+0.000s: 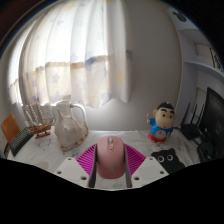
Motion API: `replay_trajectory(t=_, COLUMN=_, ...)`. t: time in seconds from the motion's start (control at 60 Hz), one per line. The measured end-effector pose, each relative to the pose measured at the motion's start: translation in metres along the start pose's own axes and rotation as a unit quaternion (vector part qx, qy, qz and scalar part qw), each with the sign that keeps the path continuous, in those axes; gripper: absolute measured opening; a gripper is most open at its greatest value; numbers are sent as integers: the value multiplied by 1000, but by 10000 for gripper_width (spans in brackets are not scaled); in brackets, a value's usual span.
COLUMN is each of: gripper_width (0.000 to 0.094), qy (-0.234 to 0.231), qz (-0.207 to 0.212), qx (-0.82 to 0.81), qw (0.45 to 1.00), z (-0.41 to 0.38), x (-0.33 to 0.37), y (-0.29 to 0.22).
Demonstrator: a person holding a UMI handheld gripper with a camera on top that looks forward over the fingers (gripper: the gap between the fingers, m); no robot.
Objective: Arrange mouse
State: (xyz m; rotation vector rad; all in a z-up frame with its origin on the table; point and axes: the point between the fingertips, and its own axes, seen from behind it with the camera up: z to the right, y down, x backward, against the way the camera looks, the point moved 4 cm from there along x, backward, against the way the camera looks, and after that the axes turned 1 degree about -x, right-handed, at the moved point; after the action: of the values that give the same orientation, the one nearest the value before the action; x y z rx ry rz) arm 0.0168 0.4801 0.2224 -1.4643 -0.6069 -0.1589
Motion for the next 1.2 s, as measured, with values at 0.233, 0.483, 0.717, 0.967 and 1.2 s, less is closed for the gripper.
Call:
replay_trajectory(t=0.233, gripper_width=412, qy=85, qz=-24, qx=2, qw=996, z=208, x=-39, y=42)
replay_trajectory(t=0.483, gripper_width=426, qy=99, qz=-113, qx=-8, qw=989, z=283, x=-76, y=160)
replay_trajectory(t=0.717, gripper_width=838, qy=106, qz=-122, qx=-45, qw=986, z=293, x=-60, y=152)
replay_trajectory(t=0.967, gripper_width=845, qy=90, qz=-153, qx=-41, qw=983, z=230, x=78, y=98)
replay_trajectory(t=1.2, gripper_width=848, qy=66, qz=-168, qx=-46, qw=983, z=161, x=187, y=101)
